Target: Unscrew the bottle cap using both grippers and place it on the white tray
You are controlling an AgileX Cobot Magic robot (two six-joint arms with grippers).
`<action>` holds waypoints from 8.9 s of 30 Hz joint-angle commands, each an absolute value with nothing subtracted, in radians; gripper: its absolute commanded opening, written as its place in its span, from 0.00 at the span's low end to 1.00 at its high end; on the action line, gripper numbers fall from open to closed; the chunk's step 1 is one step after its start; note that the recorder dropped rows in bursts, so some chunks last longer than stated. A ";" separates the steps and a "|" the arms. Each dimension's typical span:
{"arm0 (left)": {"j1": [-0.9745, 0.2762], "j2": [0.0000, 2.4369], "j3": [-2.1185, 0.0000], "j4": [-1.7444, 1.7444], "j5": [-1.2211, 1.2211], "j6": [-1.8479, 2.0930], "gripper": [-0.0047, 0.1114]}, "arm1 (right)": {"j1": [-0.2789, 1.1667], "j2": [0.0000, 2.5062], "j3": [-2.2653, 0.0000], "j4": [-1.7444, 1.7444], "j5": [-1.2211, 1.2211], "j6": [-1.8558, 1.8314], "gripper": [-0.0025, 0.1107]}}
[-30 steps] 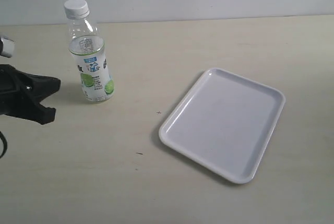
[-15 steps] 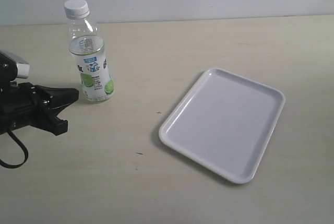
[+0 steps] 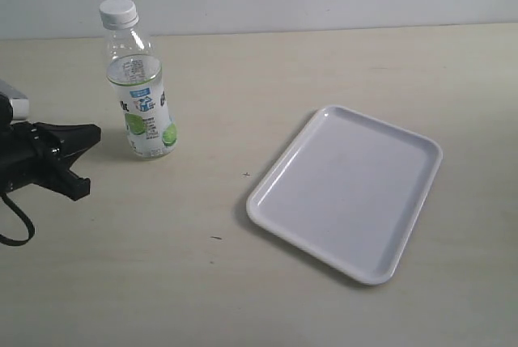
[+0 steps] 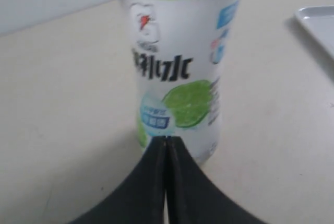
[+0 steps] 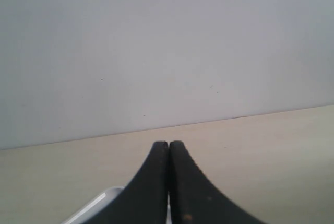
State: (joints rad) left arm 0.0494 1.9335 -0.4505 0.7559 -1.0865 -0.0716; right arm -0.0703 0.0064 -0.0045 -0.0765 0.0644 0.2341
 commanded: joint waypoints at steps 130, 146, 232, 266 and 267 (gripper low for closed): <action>-0.118 2.348 -0.904 0.875 -1.221 -0.107 0.06 | -0.069 0.000 0.000 -0.085 0.059 0.237 0.02; -0.113 2.305 -0.936 1.064 -1.221 -0.085 0.04 | -0.069 0.000 0.000 -0.053 -0.026 0.264 0.02; -0.114 2.277 -0.934 1.070 -1.010 -0.060 0.04 | 0.464 2.072 -1.994 0.479 1.075 -0.394 0.58; -0.115 2.277 -0.934 1.070 -1.010 -0.062 0.04 | 0.524 2.074 -1.994 0.284 0.999 -0.361 0.56; -0.115 2.277 -0.934 1.070 -1.010 -0.062 0.04 | 0.524 2.074 -1.994 0.277 0.999 -0.355 0.56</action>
